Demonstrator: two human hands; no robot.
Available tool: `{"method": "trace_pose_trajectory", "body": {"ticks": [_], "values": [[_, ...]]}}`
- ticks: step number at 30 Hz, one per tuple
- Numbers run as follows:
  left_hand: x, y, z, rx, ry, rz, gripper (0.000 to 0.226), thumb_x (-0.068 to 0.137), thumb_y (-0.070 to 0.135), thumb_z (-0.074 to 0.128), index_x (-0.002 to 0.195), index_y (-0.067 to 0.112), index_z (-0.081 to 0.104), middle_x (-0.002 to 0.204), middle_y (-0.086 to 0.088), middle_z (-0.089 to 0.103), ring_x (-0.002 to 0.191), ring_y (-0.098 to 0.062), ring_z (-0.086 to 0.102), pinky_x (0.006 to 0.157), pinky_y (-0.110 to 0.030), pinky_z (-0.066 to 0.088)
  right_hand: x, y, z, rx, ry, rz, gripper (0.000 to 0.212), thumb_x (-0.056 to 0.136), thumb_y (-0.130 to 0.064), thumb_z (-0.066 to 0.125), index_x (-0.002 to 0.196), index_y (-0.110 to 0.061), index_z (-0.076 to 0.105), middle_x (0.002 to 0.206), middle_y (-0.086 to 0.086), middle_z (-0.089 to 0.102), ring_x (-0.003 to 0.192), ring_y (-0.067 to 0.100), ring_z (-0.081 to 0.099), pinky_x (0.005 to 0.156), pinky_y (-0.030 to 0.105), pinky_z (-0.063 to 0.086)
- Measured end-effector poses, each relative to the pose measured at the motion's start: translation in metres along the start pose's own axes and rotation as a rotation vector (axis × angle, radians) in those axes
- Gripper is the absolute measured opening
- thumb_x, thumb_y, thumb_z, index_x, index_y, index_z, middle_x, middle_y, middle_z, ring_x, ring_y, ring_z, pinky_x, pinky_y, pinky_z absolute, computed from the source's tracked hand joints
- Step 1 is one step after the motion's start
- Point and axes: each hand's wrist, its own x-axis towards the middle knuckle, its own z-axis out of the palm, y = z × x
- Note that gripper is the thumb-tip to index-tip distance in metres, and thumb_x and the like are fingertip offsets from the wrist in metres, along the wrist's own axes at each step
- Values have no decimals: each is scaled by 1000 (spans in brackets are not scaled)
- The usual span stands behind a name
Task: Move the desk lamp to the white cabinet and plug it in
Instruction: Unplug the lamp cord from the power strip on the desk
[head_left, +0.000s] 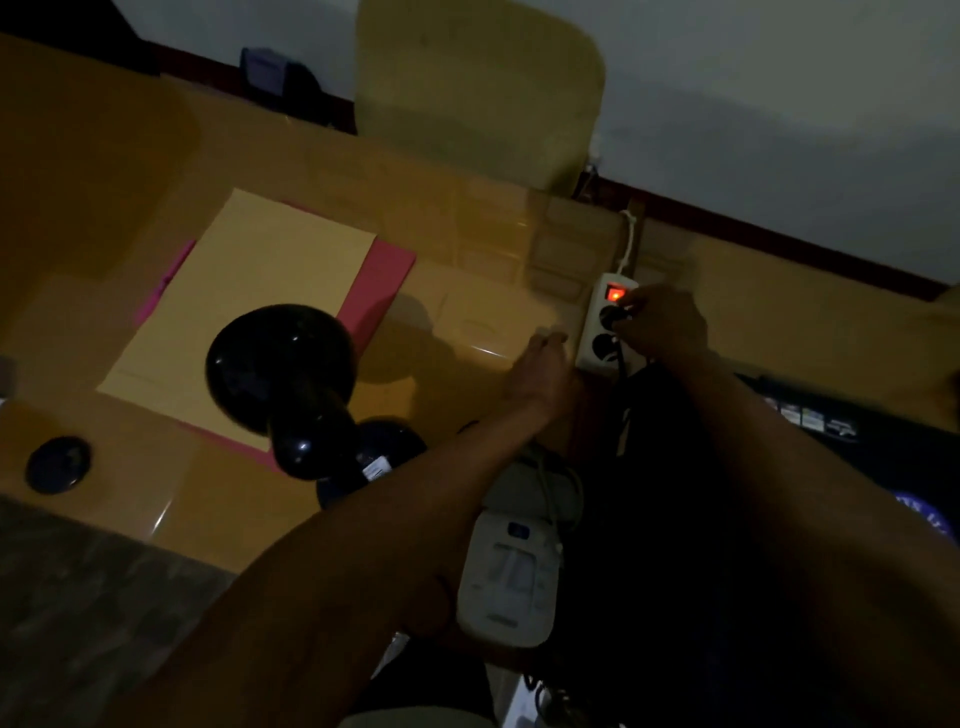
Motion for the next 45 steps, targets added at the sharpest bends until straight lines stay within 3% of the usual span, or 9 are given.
{"method": "trace_pose_trajectory", "body": {"ticks": [6, 11, 18, 23, 28, 33, 38, 41, 45], "values": [[41, -3, 25, -42, -12, 143, 81, 74, 25, 81, 143, 10, 41, 140, -17, 46, 123, -37, 52, 97, -45, 49, 9, 3, 2, -222, 57, -119, 23, 86, -34, 69, 106, -28, 78, 118, 4, 71, 105, 26, 68, 81, 37, 56], [51, 6, 42, -34, 167, 204, 56, 79, 25, 75, 132, 19, 55, 122, -12, 57, 104, -35, 62, 78, -40, 50, 11, 3, 2, -450, 102, -224, 25, 90, -24, 64, 111, -19, 76, 114, 14, 71, 104, 35, 68, 81, 41, 55], [58, 12, 49, 15, 200, 115, 52, 80, 26, 75, 123, 6, 55, 125, -15, 59, 114, -35, 57, 89, -40, 48, 13, -1, -10, -546, 143, -284, 24, 91, -18, 60, 110, -16, 74, 110, 14, 72, 104, 34, 67, 83, 39, 48], [52, 11, 44, 21, 130, 114, 54, 82, 28, 71, 129, 9, 53, 134, -14, 50, 113, -36, 57, 87, -41, 49, 4, -1, -29, -302, 170, -182, 20, 90, -26, 65, 107, -25, 75, 118, 3, 70, 111, 27, 64, 86, 37, 49], [36, -7, 9, -21, -56, 37, 92, 74, 29, 80, 150, 12, 31, 148, -17, 43, 133, -36, 42, 108, -46, 41, -29, -14, -33, 229, 251, -73, 30, 84, -41, 74, 102, -18, 79, 96, 2, 76, 83, 13, 68, 69, 24, 47], [-28, 2, -32, -550, -38, -26, 45, 92, 2, 58, 136, 9, 53, 135, -8, 57, 127, -22, 52, 92, -18, 47, -79, -32, -24, 597, 241, 53, 29, 81, -37, 79, 98, -14, 80, 91, 3, 76, 78, 8, 66, 76, 27, 56], [-85, 35, -54, -816, -219, -123, 48, 106, 39, 29, 128, 10, 60, 121, -8, 66, 114, -16, 59, 99, -34, 43, -138, -55, 5, 835, 400, 136, 30, 81, -35, 79, 102, -14, 77, 96, -1, 77, 86, 6, 71, 76, 21, 58], [-108, 34, -60, -796, -181, -110, 44, 102, 49, 36, 87, 19, 65, 73, 5, 63, 65, -1, 64, 65, -19, 50, -175, -70, 26, 861, 544, 117, 21, 83, -32, 77, 100, -18, 74, 89, -10, 70, 84, 4, 70, 75, 21, 57], [-133, 21, -65, -902, -96, -154, 40, 102, 38, 46, 103, 5, 69, 71, 4, 72, 56, -1, 68, 44, -12, 47, -213, -83, 49, 883, 548, -13, 23, 86, -11, 73, 108, -16, 71, 102, -1, 71, 92, 5, 68, 77, 9, 51]]}}
